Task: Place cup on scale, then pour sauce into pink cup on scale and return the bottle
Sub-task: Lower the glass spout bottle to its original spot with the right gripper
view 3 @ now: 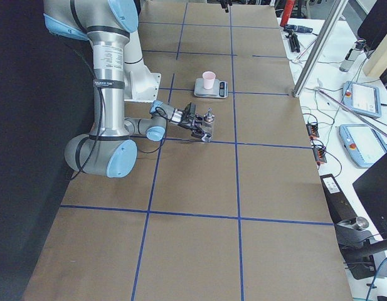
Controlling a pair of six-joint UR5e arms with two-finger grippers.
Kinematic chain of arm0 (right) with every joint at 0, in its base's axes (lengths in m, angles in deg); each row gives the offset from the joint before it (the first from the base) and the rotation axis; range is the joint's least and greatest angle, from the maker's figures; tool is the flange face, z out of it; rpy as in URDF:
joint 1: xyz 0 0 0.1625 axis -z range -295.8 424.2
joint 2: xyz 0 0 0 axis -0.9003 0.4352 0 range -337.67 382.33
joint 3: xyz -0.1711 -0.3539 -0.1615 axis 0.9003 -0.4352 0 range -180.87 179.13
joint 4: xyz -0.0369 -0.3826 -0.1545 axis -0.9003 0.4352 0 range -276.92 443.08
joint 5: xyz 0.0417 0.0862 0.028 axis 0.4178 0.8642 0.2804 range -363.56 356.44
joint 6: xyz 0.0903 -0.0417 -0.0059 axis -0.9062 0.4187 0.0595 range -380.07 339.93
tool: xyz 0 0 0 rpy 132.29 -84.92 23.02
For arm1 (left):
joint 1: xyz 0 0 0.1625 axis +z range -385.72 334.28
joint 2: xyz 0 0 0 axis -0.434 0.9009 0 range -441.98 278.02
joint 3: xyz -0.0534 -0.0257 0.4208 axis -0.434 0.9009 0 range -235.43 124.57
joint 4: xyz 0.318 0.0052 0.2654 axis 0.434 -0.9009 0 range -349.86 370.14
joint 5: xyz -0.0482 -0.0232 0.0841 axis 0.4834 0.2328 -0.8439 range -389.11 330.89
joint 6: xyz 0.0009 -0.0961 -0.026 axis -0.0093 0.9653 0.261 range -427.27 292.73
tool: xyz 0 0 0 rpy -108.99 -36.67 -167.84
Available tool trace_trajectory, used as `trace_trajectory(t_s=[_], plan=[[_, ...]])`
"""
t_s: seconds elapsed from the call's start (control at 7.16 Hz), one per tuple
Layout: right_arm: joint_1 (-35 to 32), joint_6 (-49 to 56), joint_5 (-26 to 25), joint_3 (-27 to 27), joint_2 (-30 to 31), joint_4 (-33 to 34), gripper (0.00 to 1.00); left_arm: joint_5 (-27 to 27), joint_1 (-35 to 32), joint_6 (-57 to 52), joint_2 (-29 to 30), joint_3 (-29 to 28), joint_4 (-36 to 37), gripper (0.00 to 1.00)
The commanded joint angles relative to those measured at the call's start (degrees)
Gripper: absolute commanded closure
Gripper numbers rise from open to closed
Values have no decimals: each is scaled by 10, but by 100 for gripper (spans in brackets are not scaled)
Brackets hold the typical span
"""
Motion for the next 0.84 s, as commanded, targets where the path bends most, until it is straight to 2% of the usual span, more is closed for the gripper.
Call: trace_trajectory(t_s=[0.0,0.42,0.7], plan=[[0,-2,-2,-4,4,-1,1,0,0,0,0,1,1,23],[0,2,-3,-3,1,-4,0,0,0,0,0,2,1,23],[0,1,-3,0,8,-38,0,0,0,0,0,3,1,23]])
